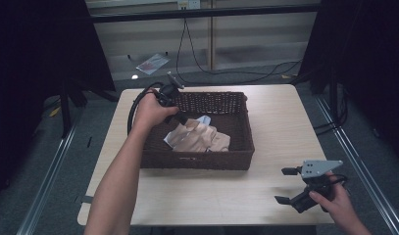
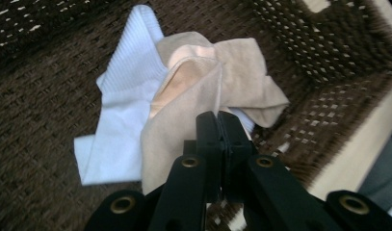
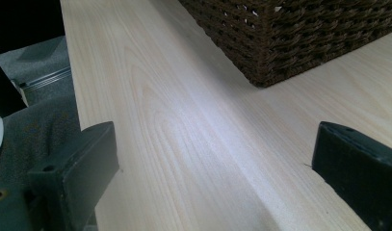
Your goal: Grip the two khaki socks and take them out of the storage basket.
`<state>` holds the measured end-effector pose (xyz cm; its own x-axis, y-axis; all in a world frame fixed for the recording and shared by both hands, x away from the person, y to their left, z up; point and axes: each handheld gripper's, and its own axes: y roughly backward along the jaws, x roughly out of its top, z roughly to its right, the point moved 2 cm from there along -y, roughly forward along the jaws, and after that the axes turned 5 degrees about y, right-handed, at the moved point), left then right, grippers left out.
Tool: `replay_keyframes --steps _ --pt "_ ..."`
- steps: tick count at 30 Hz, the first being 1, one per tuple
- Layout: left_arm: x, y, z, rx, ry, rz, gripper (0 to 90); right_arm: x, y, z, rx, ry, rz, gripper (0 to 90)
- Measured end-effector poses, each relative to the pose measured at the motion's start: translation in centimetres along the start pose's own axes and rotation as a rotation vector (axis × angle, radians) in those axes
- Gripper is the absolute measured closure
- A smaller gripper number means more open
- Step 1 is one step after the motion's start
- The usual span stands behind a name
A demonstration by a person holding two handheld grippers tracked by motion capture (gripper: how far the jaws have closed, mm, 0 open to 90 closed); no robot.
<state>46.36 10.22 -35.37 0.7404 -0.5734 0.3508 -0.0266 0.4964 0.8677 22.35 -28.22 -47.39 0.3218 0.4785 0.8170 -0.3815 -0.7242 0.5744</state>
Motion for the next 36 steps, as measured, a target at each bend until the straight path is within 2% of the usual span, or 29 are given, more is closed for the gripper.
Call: replay_keyframes --steps 3,5,7,11,13,14,17,21,24,30,36 --pt "0.1 1.4 0.5 -0.010 0.007 0.000 88.8 0.0 0.0 0.0 -0.006 0.001 -0.003 1.6" --pt "0.2 1.7 0.6 -0.010 0.005 -0.002 88.8 0.0 0.0 0.0 -0.004 0.002 -0.004 1.6" --pt "0.2 2.8 1.1 -0.021 -0.003 0.004 88.8 0.0 0.0 0.0 -0.004 0.001 -0.003 1.7" --pt "0.1 3.7 1.8 -0.041 -0.016 0.011 88.7 0.0 0.0 0.0 -0.003 0.000 0.000 1.6" --pt "0.0 3.7 2.0 -0.053 -0.014 0.020 88.7 0.0 0.0 0.0 -0.003 0.000 -0.001 1.6" --pt "-0.2 4.0 2.5 -0.074 -0.026 0.012 88.7 0.0 -0.1 0.0 -0.002 0.000 0.000 1.7" --pt "-0.5 4.2 3.0 -0.081 -0.044 -0.008 88.7 0.0 0.0 0.0 0.000 -0.001 0.001 1.7" --pt "-0.7 4.6 3.6 -0.100 -0.055 -0.002 88.7 0.0 -0.1 0.0 0.006 0.000 -0.001 1.6" --pt "-0.8 5.1 4.0 -0.094 -0.072 -0.015 88.7 0.0 -0.2 0.0 0.007 -0.003 -0.001 1.6" --pt "-1.1 6.0 5.2 -0.114 -0.099 -0.006 88.6 0.0 -0.2 0.0 0.008 -0.003 -0.002 1.7" --pt "-1.8 6.0 6.4 -0.136 -0.135 -0.013 88.6 0.0 -0.2 -0.1 0.013 -0.004 0.003 1.7"
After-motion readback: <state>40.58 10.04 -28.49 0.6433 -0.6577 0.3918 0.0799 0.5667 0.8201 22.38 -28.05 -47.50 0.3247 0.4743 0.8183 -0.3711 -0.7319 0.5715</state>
